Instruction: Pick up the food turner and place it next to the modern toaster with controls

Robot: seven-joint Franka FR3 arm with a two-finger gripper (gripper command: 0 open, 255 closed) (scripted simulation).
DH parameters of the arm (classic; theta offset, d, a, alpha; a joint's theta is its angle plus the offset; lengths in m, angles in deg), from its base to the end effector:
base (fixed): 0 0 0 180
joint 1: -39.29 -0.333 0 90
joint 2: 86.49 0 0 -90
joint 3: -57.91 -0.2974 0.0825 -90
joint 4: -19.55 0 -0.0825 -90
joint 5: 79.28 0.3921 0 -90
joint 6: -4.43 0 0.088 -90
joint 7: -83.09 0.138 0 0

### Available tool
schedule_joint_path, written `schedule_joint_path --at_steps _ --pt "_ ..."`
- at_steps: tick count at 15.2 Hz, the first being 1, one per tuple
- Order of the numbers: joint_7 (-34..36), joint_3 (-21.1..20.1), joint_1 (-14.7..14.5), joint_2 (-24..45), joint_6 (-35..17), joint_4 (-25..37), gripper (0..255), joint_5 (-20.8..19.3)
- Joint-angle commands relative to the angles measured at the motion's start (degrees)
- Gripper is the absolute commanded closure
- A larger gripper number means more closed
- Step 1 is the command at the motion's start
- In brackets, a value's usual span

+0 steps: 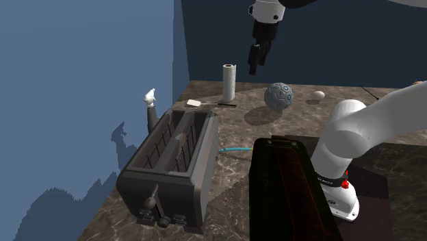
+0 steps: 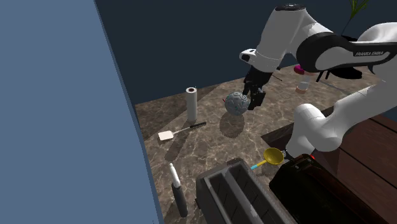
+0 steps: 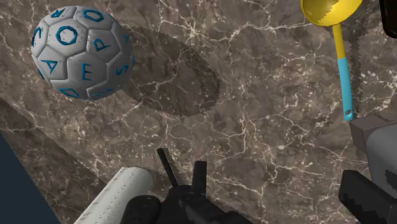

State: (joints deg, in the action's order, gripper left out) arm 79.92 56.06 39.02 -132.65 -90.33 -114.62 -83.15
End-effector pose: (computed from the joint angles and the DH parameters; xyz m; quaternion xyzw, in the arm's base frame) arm 0.3353 0.0058 0.5682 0.9963 0.0426 0.0580 0.0462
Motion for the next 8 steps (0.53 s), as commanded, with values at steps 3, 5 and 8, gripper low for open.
schedule_joint_path --at_steps 3,5,8 --pt "-2.3 1.5 0.0 3.6 -2.8 0.2 0 -0.6" --pt "-4.6 2.9 -0.1 7.4 -5.5 0.7 0 -1.2" --pt "-8.0 4.9 -0.3 13.4 -9.3 2.1 0 -1.7"
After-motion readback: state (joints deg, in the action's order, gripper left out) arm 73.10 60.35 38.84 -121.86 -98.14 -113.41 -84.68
